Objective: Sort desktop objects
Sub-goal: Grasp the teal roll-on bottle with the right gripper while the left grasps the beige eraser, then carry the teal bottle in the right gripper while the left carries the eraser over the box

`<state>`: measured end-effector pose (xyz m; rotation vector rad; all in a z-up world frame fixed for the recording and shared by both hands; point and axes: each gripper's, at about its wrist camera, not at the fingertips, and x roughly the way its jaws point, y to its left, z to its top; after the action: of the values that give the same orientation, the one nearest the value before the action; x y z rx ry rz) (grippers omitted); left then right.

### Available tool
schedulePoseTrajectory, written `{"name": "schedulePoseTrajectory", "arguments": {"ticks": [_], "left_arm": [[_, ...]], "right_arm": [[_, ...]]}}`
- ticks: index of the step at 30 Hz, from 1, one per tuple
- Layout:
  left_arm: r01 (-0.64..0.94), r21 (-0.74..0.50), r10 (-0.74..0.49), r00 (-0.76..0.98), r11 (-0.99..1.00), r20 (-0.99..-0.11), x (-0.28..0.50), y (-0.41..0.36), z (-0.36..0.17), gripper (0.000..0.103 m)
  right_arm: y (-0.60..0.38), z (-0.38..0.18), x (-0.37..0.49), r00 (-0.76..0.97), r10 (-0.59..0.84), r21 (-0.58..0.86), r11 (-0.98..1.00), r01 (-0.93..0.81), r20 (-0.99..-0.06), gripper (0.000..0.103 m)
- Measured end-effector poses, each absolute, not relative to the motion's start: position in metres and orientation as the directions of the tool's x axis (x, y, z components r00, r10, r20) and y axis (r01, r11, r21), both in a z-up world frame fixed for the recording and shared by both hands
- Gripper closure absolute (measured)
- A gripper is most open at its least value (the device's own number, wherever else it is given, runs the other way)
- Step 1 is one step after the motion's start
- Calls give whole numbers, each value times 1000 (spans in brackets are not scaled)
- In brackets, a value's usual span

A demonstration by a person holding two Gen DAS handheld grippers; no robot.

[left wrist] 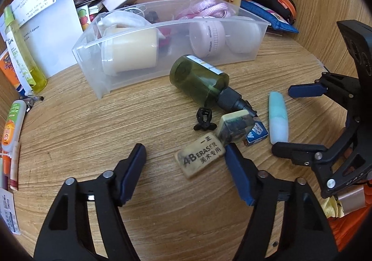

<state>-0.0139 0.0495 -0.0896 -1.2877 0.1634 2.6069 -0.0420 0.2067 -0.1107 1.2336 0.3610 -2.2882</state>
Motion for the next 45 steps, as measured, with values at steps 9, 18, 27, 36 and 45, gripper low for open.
{"name": "schedulePoseTrajectory", "arguments": {"ticks": [9,18,27,36,45], "left_arm": [[-259,1,160,-601,-966,-783,-14,51,-87,60],[-227,-28,165,-616,-974,-770,-7,41,-85,61],[-173,-65,166,-672,-983,-722,-6,18,-66,61],[-146,-90,170,-758,-985,-629,-18,4,-29,61],[-139,-65,151,-819,-988,-553,-41,-4,6,61]], "right_arm": [[200,-102,-39,-471,-330,-7,-814,581,-818,31],[201,-99,-38,-488,-346,32,-839,543,-802,32],[212,-74,-36,-557,-350,48,-874,484,-753,32],[215,-33,-46,-653,-376,57,-889,455,-657,32],[210,-9,-65,-702,-401,68,-890,451,-588,32]]}}
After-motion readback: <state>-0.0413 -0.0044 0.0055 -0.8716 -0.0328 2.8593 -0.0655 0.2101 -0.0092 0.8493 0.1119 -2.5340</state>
